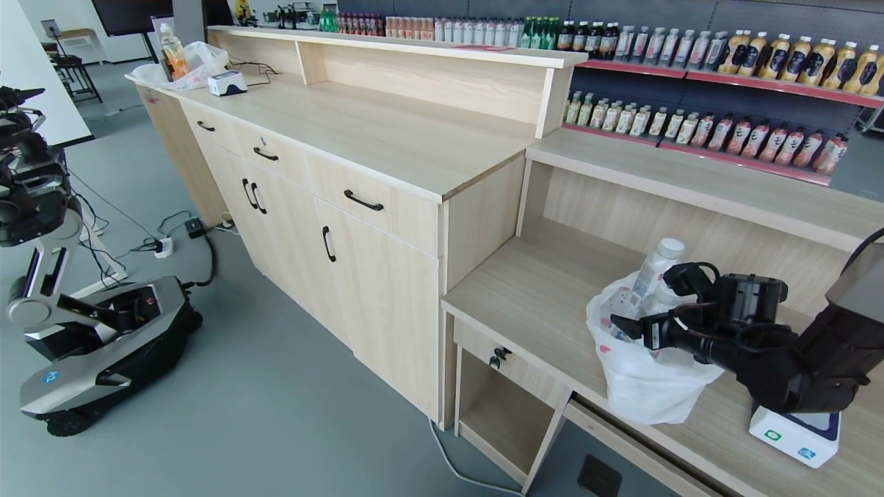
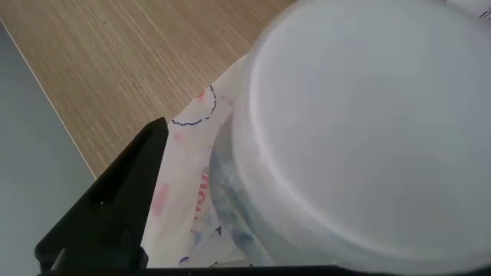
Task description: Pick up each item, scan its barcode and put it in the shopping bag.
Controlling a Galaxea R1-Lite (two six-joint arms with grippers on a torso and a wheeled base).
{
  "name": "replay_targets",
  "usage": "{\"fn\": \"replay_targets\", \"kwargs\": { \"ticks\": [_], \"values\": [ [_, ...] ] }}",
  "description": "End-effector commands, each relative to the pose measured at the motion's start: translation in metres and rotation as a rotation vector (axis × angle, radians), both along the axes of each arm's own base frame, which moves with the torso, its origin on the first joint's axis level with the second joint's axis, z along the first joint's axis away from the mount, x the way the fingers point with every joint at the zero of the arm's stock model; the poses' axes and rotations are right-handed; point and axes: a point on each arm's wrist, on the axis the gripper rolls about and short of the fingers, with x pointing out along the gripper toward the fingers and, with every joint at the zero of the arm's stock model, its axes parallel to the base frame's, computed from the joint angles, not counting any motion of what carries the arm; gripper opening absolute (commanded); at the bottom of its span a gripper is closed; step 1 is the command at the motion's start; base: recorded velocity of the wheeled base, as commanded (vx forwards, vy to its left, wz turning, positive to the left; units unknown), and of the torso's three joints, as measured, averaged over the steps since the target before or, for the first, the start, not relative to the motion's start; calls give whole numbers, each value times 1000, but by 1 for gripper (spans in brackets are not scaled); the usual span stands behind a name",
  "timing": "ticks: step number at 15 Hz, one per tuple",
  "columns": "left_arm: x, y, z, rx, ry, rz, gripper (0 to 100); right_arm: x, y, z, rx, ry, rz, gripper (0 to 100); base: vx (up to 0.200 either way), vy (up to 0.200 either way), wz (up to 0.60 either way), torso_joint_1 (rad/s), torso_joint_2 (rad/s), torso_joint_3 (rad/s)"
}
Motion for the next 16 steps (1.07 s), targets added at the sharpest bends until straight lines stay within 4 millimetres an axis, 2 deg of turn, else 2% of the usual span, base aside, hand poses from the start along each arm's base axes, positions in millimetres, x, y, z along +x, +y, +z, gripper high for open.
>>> {"fn": "replay_targets", "kwargs": {
  "ticks": [1,7,8,11,13,15,16],
  "values": [
    [0,0,0,0,-1,0,100,-1,-1,17,-7,-51,1,100,0,0,0,0,0,0],
    [0,0,0,0,-1,0,100,-26,1,78,-13,-166,6,100,0,0,0,0,0,0],
    [0,0,0,0,-1,0,100,-40,2,99,-23,-203,8,100,0,0,0,0,0,0],
    [0,0,0,0,-1,0,100,-75,0,127,-26,-272,-2,100,0,0,0,0,0,0],
    [0,0,0,0,-1,0,100,-99,-11,136,-84,-287,-45,100,0,0,0,0,0,0],
    [0,0,0,0,-1,0,100,-116,-46,137,-248,-294,-164,100,0,0,-600,0,2,5],
    [0,0,0,0,-1,0,100,-122,-59,142,-268,-303,-228,100,0,0,-600,-2,-2,2]
  ]
}}
